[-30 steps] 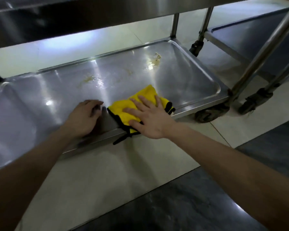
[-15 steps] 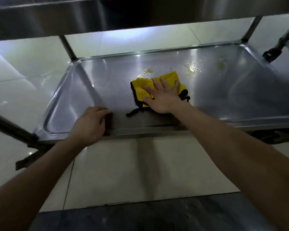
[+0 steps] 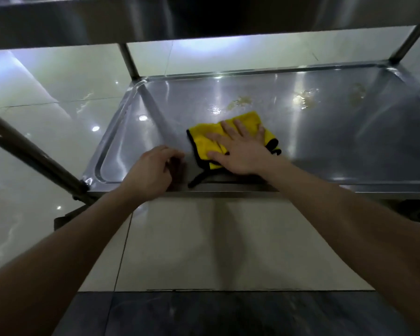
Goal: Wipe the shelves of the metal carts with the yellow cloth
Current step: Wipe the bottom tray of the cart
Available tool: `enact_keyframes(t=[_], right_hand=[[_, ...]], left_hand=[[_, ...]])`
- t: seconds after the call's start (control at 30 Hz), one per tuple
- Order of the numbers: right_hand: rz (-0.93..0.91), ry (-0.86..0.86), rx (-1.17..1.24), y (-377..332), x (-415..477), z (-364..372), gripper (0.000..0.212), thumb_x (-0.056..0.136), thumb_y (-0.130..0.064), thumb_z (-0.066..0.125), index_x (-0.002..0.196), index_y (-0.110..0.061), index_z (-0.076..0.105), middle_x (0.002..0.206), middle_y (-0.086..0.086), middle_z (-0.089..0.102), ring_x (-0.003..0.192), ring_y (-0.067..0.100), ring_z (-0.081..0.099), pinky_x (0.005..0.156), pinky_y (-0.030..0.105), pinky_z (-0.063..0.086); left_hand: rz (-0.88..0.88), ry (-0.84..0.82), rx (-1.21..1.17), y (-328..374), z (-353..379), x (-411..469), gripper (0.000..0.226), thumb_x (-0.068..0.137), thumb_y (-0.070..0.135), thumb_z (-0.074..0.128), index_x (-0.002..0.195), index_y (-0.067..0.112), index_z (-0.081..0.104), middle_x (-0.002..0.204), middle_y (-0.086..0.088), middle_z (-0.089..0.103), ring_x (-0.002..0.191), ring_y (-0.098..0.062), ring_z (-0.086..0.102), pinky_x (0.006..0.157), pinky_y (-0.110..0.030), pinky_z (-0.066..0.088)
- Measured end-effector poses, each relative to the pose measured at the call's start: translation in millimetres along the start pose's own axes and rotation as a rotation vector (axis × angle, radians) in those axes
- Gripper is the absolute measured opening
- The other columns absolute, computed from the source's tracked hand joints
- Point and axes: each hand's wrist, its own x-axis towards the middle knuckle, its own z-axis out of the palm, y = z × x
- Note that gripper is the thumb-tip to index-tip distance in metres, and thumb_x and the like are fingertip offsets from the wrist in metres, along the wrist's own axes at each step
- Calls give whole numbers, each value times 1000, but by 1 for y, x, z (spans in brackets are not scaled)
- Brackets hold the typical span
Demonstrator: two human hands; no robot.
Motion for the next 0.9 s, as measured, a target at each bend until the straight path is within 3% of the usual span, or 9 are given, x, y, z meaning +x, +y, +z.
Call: enact_keyframes(t=[0.17,0.3,0.4,0.47,0.57,0.7,0.8,0.9], right_hand=[[-25,-64,-14,-42,64,-4,69,98,-82,23,163,-60,15,181,-4,-1,165,31,-10,117,82,-13],[-217,-30,-20,-72,25,14,70,96,-82,16,162,-59,21,180,-7,7,166,25,-2,122,76,-9],[-406,16,-8,-87,-19,27,74,94,-82,11,161,-57,30,179,-9,14,166,22,4,125,71,-6],[-465,-10,-21,-91,-27,27,74,93,-82,12,161,-57,28,179,-10,13,166,22,3,126,70,-5],[-426,-100,-43,-97,-6,18,79,87,-91,10,161,-63,15,179,-14,2,166,21,-5,124,72,-9],[-309,-175,-77,-129,68,11,80,88,-94,18,161,-65,6,179,-12,-9,165,25,-14,119,78,-13],[-209,-141,-82,-170,116,11,77,93,-91,24,162,-63,6,180,-8,-9,165,29,-14,117,82,-10],[-192,-116,-59,-198,126,19,78,93,-90,22,164,-60,9,180,-6,-7,165,31,-13,116,82,-12]], left_hand=[[-91,69,23,-31,-16,-27,46,100,-4,53,136,20,72,145,0,65,137,-20,56,109,-30,42],[-184,151,35,-56,-30,-46,47,100,-3,54,137,20,70,146,-3,64,141,-23,53,115,-39,44],[-183,181,37,-66,-40,-58,46,100,-4,56,136,20,70,143,-4,66,133,-22,58,110,-35,45],[-149,223,19,-69,-50,-67,43,100,-4,58,133,19,72,133,-3,69,117,-17,64,101,-34,52],[-128,277,-17,-70,-60,-79,33,101,0,60,125,17,75,121,-1,73,98,-16,69,88,-31,57],[-197,344,-49,-78,-62,-100,20,101,14,68,117,21,78,105,6,75,82,-11,69,74,-17,50],[-280,376,-88,-89,-59,-118,15,100,21,71,112,24,80,96,8,75,75,-13,69,74,-33,58],[-393,401,-120,-101,-59,-130,16,100,23,70,112,24,81,100,8,77,80,-11,72,79,-39,63]])
